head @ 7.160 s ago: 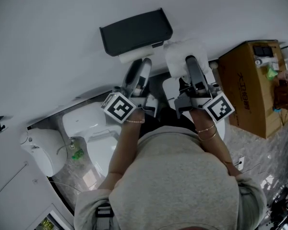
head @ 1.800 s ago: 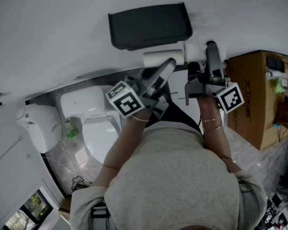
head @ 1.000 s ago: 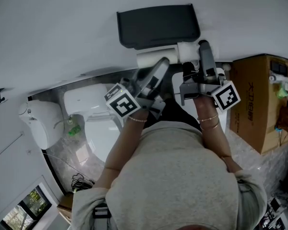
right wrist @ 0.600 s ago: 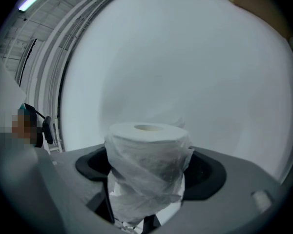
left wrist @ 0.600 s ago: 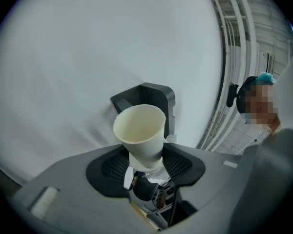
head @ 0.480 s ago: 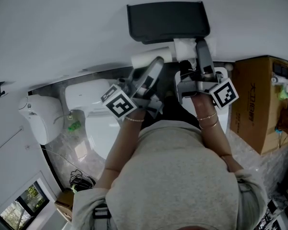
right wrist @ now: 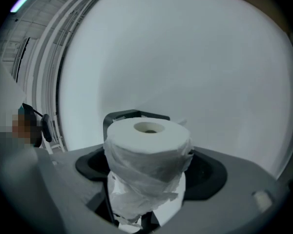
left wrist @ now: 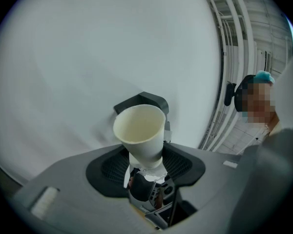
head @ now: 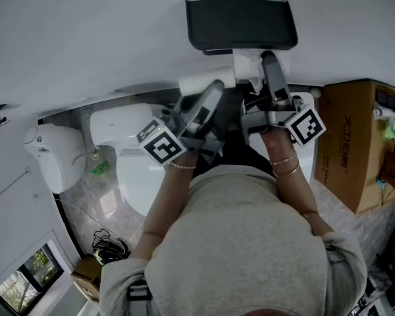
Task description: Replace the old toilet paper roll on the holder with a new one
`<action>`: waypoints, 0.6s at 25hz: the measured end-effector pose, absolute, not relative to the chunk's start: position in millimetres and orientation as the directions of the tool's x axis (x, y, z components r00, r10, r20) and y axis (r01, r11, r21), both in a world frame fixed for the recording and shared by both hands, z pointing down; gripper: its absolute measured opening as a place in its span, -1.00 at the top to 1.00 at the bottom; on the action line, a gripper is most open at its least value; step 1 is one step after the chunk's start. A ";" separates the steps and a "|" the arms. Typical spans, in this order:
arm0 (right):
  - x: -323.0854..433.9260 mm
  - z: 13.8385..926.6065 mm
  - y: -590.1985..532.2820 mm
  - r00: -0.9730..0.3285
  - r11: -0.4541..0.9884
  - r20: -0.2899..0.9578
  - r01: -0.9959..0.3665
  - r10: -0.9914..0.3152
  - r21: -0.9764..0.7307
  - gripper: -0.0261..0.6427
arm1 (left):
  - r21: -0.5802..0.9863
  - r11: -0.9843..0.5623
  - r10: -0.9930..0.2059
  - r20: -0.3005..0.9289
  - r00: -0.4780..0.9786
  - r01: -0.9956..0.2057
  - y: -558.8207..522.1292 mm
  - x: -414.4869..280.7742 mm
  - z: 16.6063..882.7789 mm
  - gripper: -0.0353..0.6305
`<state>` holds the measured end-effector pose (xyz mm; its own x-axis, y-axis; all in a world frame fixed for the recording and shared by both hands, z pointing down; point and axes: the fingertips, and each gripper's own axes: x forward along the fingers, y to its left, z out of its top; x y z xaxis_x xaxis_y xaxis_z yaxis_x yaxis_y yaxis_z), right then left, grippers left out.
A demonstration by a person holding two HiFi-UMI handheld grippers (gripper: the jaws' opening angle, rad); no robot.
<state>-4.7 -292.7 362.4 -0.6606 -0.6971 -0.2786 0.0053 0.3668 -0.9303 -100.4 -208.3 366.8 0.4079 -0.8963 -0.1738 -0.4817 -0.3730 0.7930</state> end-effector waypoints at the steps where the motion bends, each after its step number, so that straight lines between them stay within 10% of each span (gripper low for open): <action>1: -7.7 362.7 -291.6 -0.668 0.365 -0.276 0.007 -0.691 -0.931 -0.35 | 0.793 -0.372 -0.897 -0.172 0.408 -0.483 -207.2 -101.6 367.3 0.25; 15: -18.7 371.8 -287.8 -0.727 0.343 -0.239 0.005 -0.643 -0.939 -0.35 | 0.789 -0.356 -0.909 -0.168 0.381 -0.501 -200.9 -101.1 366.2 0.25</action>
<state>-18.7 -287.8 371.8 -0.7273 -0.6434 -0.2389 0.0054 0.3427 -0.9394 -101.1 -200.9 366.2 0.3811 -0.9091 -0.1684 -0.5006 -0.3560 0.7891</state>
